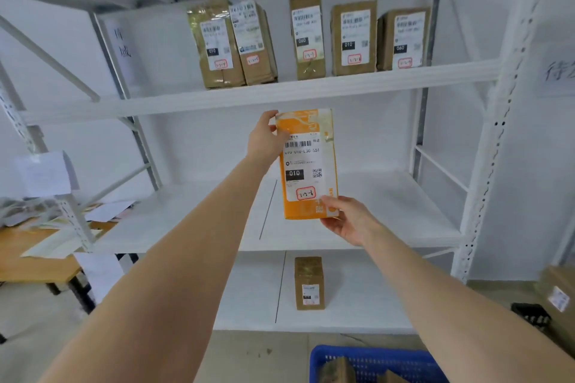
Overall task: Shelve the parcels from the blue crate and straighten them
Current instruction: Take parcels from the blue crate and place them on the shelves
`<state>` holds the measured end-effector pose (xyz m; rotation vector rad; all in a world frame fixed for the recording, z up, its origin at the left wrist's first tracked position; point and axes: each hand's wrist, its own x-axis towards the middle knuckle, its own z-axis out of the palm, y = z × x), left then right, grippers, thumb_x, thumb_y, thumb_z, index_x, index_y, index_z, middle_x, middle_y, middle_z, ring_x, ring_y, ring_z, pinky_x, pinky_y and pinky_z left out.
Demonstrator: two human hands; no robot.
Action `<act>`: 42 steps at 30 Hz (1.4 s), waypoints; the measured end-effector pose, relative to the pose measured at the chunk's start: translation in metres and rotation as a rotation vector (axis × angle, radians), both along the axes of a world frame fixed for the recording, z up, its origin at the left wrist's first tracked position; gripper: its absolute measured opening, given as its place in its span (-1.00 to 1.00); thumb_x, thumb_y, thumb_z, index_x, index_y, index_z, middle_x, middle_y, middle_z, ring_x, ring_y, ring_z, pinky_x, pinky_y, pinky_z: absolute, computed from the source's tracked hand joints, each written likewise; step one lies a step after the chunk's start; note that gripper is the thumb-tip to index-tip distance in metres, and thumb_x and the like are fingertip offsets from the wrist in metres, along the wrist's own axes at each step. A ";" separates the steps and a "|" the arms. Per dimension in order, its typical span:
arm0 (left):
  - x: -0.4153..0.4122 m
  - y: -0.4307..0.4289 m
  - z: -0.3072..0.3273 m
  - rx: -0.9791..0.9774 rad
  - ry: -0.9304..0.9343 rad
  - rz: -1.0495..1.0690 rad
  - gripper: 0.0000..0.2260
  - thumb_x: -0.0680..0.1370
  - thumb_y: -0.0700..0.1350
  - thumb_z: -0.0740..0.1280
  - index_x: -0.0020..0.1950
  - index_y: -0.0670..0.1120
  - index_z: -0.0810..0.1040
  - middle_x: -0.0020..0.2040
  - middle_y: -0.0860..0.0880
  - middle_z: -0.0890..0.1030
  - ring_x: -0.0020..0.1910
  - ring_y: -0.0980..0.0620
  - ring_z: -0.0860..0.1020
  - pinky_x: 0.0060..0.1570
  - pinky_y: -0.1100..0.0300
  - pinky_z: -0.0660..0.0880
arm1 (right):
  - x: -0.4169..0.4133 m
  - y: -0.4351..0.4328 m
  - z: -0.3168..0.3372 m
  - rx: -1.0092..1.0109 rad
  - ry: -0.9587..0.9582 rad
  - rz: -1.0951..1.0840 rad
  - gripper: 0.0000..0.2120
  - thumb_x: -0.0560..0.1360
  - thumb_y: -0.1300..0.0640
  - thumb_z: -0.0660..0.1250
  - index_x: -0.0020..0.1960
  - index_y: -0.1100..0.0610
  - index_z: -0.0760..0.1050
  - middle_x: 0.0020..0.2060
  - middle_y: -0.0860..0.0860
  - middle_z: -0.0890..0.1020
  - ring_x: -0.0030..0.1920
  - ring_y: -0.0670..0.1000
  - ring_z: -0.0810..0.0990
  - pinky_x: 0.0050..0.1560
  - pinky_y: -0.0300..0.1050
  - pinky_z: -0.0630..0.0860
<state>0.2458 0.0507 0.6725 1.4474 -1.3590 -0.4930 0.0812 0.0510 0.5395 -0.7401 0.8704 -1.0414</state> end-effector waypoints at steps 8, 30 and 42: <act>0.026 0.000 0.060 -0.143 -0.039 0.020 -0.47 0.55 -0.22 0.32 0.47 0.03 0.24 0.33 -0.14 0.47 0.23 -0.14 0.51 0.13 -0.12 0.53 | 0.028 -0.017 0.062 -0.121 -0.001 -0.023 -0.59 0.44 0.27 0.46 0.24 0.24 0.43 -0.04 0.16 0.63 -0.09 0.10 0.62 -0.10 -0.06 0.60; 0.038 -0.036 0.172 -0.339 -0.166 0.073 -0.48 0.56 -0.18 0.32 0.49 -0.03 0.25 0.24 -0.03 0.55 0.16 0.02 0.54 -0.07 0.15 0.51 | 0.053 -0.092 0.182 -0.357 -0.071 -0.074 -0.44 0.40 0.23 0.51 0.32 0.17 0.36 0.05 0.15 0.62 0.02 0.11 0.62 -0.09 -0.05 0.59; 0.034 -0.070 0.200 -0.309 -0.181 -0.064 -0.39 0.57 -0.32 0.25 0.51 0.07 0.13 0.16 -0.07 0.54 0.15 -0.07 0.55 0.09 -0.11 0.56 | 0.054 -0.137 0.222 -0.457 -0.131 -0.079 -0.60 0.43 0.25 0.47 0.23 0.21 0.46 -0.02 0.10 0.65 -0.08 0.04 0.64 -0.10 -0.07 0.60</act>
